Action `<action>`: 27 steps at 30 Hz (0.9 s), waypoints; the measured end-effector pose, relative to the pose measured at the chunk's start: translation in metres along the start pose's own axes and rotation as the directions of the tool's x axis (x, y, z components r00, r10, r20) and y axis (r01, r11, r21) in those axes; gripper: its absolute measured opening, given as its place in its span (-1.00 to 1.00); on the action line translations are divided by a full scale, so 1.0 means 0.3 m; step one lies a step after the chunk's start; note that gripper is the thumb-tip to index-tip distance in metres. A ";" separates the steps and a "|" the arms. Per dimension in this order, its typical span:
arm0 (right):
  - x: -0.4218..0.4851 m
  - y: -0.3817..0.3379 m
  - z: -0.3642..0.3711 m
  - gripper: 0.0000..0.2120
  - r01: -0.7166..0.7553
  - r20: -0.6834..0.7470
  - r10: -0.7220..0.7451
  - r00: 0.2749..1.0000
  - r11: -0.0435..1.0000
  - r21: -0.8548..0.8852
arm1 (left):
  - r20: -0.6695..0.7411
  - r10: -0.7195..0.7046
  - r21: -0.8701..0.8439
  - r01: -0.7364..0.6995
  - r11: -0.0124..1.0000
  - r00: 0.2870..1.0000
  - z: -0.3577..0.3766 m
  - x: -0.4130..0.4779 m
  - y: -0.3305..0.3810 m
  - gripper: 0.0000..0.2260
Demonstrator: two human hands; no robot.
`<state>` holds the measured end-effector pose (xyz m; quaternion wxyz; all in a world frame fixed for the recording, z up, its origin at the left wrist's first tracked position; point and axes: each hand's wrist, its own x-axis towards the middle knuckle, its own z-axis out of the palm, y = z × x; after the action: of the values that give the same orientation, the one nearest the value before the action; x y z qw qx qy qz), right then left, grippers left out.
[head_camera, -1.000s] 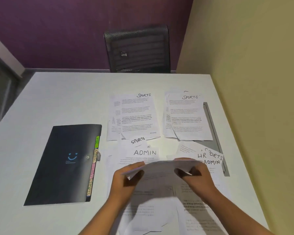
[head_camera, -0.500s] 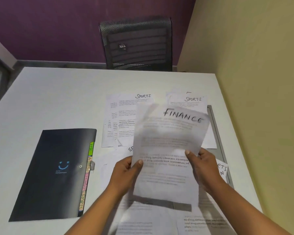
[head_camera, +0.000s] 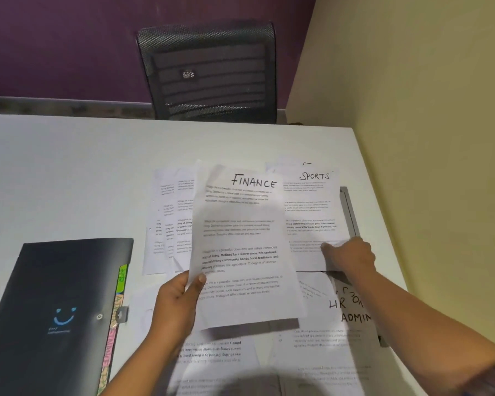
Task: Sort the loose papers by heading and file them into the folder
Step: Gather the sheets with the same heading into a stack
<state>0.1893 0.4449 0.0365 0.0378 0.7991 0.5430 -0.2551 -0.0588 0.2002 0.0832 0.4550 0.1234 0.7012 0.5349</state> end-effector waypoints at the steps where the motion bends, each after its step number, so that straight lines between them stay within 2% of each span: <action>1: 0.002 -0.007 0.005 -0.16 -0.003 0.016 0.005 1.000 0.996 -0.093 | -0.008 -0.005 -0.018 0.005 1.000 1.000 -0.001 0.003 0.000 -0.84; 2: 0.001 -0.017 0.007 -0.15 0.008 0.039 -0.003 0.999 0.992 -0.124 | -0.017 -0.003 -0.023 0.002 1.000 1.000 0.000 0.005 0.001 -0.84; 4: -0.002 -0.037 0.001 -0.20 0.001 0.103 0.005 0.995 0.999 -0.053 | -0.028 0.007 -0.002 -0.007 1.000 1.000 -0.002 0.010 0.000 -0.84; 8: 0.031 -0.036 -0.016 -0.58 -0.049 0.128 0.022 0.992 0.977 0.209 | -0.050 0.022 0.010 -0.021 1.000 0.998 0.007 0.016 -0.002 -0.86; 10: 0.043 -0.025 -0.014 -0.68 -0.049 0.110 0.011 0.994 0.936 0.348 | -0.061 0.024 0.010 -0.023 1.000 0.998 0.013 0.017 -0.001 -0.87; 13: 0.037 -0.013 -0.010 -0.67 -0.068 0.111 0.020 0.994 0.891 0.448 | -0.068 0.025 0.015 -0.024 1.000 0.997 0.013 0.022 -0.007 -0.87; 15: 0.029 -0.012 -0.006 -0.73 -0.063 0.103 0.014 0.995 0.868 0.492 | -0.067 0.026 0.010 -0.025 1.000 0.997 0.015 0.025 -0.008 -0.86; 18: 0.008 -0.027 -0.020 -0.75 -0.041 0.098 -0.024 0.995 0.793 0.608 | -0.082 0.024 -0.001 -0.024 1.000 0.996 0.010 0.029 -0.010 -0.88; 22: -0.035 -0.026 -0.056 -0.88 -0.011 0.104 -0.087 0.991 0.712 0.703 | -0.093 0.020 -0.037 -0.023 0.999 0.995 -0.011 0.029 -0.006 -0.87; 27: -0.050 0.060 -0.053 -0.70 -0.146 0.265 -0.056 0.963 0.718 0.680 | -0.098 0.048 -0.026 -0.051 0.998 0.994 -0.016 0.023 -0.007 -0.89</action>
<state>0.2069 0.4304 0.0531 -0.1853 0.7260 0.3777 -0.5440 -0.0658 0.2007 0.0781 0.4084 0.1079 0.7115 0.5616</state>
